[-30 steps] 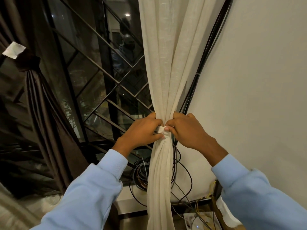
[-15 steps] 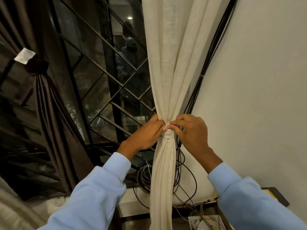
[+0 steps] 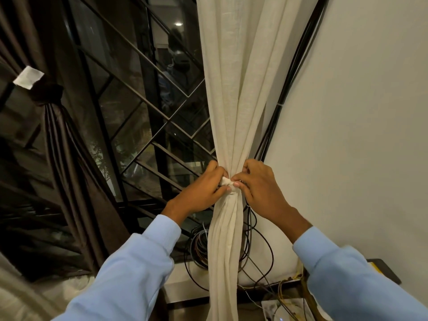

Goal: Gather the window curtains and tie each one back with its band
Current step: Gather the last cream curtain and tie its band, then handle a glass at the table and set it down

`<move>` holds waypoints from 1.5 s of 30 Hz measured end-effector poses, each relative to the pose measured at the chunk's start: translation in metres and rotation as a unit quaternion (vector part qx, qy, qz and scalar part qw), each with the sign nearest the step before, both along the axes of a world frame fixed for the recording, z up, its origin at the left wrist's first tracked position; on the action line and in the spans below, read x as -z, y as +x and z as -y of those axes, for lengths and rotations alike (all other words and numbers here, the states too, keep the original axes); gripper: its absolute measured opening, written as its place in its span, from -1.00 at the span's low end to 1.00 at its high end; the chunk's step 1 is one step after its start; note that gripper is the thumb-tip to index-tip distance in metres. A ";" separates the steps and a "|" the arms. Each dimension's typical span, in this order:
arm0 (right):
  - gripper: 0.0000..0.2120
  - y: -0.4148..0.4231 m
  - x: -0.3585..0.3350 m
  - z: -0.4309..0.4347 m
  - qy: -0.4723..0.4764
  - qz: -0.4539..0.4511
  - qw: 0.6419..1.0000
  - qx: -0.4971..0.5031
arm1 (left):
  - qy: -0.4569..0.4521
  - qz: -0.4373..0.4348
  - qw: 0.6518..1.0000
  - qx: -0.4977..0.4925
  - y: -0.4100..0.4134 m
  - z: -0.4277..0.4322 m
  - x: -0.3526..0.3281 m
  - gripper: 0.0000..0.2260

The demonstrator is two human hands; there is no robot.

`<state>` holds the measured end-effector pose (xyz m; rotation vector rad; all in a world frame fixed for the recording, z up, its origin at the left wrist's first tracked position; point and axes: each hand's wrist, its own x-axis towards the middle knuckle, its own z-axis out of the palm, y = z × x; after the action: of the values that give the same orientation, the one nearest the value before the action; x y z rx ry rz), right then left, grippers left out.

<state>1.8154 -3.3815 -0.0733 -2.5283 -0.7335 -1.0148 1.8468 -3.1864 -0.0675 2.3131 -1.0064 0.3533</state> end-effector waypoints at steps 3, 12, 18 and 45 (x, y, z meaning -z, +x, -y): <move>-0.86 0.003 -0.001 0.004 0.018 -0.050 0.999 0.008 | -0.099 -0.024 0.994 0.027 -0.001 0.004 0.016 -0.72; -0.71 0.007 0.051 -0.007 0.547 -0.395 0.733 -0.085 | -0.228 -0.097 0.966 -0.074 -0.004 0.027 0.063 -0.47; -0.87 0.010 0.082 -0.017 0.497 -0.245 0.832 0.021 | -0.144 -0.056 0.977 -0.149 -0.008 0.037 0.075 -0.84; -0.79 -0.046 0.184 -0.067 0.416 -0.558 0.715 -0.064 | -0.050 -0.276 0.931 -0.233 -0.100 -0.018 0.181 -0.72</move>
<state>1.7692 -3.3141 -0.2569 -1.7015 -0.0089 0.3254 1.7473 -3.1681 -0.2486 2.3354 -0.1586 -0.0752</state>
